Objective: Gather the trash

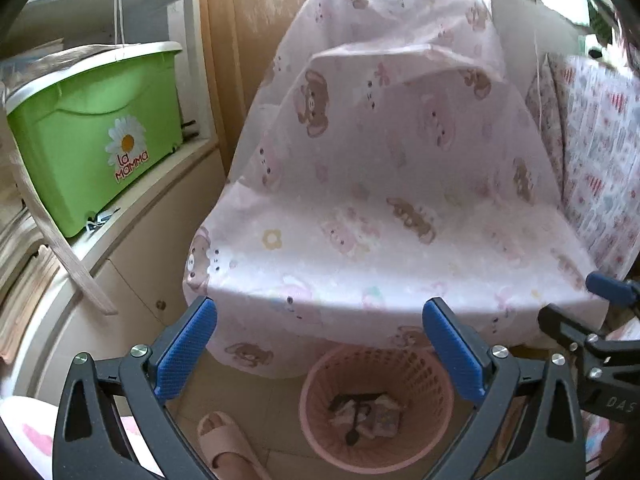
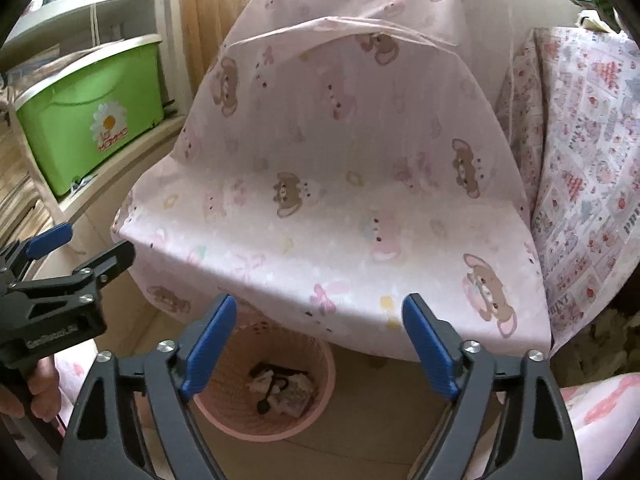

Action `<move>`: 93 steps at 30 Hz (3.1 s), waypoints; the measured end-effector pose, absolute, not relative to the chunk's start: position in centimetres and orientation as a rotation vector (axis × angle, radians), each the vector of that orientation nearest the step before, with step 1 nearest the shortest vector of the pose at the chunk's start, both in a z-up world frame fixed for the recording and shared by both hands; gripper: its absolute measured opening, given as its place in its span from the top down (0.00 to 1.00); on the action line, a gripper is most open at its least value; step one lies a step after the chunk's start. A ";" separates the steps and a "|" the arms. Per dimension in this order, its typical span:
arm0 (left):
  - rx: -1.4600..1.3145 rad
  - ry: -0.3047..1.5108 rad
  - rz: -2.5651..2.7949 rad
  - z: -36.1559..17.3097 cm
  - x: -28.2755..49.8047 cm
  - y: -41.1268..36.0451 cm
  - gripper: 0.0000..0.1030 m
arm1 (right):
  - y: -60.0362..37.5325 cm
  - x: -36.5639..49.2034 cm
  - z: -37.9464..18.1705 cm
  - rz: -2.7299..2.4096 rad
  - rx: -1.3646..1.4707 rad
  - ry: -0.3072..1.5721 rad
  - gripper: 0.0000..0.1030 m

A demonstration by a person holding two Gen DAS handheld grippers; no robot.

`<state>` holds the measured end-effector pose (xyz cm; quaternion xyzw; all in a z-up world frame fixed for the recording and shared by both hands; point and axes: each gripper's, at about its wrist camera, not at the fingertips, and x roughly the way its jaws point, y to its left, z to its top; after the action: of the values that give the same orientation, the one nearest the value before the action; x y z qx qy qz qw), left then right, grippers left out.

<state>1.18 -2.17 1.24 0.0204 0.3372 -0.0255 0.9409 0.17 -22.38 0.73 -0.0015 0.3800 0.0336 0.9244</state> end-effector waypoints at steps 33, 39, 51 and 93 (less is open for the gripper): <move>0.033 0.622 0.001 1.8 0.8 -1.7 0.01 | -22.9 0.1 1.4 0.030 -0.014 0.738 0.13; 0.042 0.611 0.026 2.0 0.9 -1.4 0.01 | -22.8 0.1 1.4 0.030 -0.009 0.742 0.13; 0.068 0.611 0.017 1.8 0.9 -1.9 0.01 | -22.9 0.3 1.2 0.029 -0.007 0.750 0.13; 0.075 0.625 0.001 1.5 1.2 -2.1 0.01 | -23.3 0.4 1.2 0.027 0.015 0.759 0.13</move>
<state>1.20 -2.10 1.45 0.0371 0.3073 0.0004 0.9509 0.39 -23.29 1.24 0.0072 0.3705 0.0130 0.9287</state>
